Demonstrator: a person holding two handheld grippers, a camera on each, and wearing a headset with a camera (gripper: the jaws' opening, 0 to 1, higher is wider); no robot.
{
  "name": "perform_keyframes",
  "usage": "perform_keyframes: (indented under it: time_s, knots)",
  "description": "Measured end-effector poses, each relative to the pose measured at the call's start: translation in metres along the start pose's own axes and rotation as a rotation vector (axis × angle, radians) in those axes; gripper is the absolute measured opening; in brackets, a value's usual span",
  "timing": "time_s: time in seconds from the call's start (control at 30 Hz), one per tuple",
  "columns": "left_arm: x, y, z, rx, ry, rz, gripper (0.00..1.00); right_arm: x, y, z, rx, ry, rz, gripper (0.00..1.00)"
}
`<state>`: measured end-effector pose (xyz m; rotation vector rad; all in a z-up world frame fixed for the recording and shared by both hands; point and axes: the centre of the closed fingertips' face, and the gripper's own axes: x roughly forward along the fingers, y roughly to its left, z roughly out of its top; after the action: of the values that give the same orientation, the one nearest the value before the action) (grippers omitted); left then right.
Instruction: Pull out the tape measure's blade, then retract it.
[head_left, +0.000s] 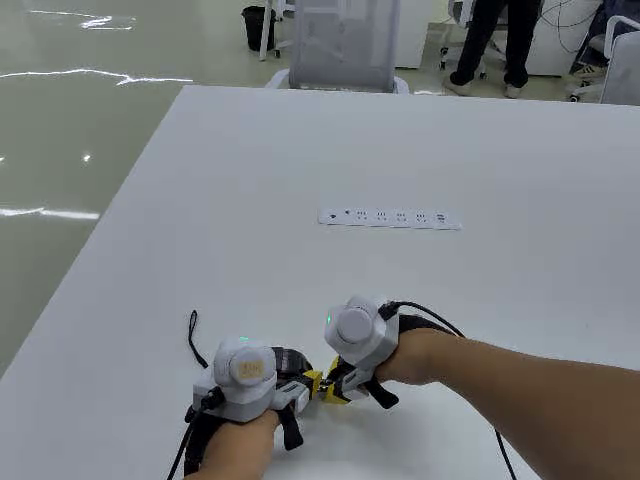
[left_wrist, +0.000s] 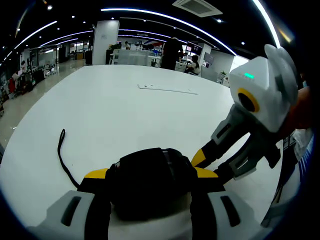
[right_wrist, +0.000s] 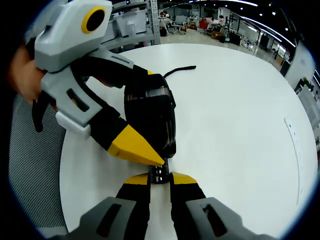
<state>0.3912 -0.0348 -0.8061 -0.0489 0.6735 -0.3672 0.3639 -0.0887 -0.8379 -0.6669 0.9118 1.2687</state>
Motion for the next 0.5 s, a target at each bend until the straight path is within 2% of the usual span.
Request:
perform_keyframes:
  time_s: [0.5]
  knots:
    - [-0.0004, 0.0002, 0.0007, -0.009, -0.004, -0.013, 0.61, 0.0029, 0.0015, 0.0082, 0.012, -0.061, -0.006, 0.15]
